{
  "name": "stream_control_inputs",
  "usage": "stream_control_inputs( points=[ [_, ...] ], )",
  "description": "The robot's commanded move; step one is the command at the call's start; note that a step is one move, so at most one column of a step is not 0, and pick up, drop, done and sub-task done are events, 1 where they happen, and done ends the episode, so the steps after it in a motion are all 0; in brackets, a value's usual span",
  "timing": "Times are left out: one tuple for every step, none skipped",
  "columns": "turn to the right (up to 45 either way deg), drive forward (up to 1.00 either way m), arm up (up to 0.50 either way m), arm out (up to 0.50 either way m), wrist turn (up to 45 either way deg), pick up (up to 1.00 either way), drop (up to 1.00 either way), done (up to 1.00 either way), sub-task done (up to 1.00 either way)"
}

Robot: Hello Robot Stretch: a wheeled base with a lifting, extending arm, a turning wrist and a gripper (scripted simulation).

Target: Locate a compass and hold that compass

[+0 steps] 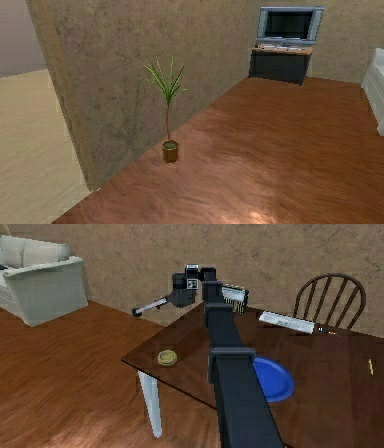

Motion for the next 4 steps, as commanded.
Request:
stream_control_inputs(
  points=[
    [0.0,0.0,0.0,0.0,18.0,0.0,0.0,0.0,0.0],
    [0.0,0.0,-0.3,0.0,0.0,0.0,0.0,0.0,0.0],
    [0.0,0.0,0.0,0.0,0.0,1.0,0.0,0.0,0.0],
    [0.0,0.0,0.1,0.0,0.0,0.0,0.0,0.0,0.0]
  ],
)
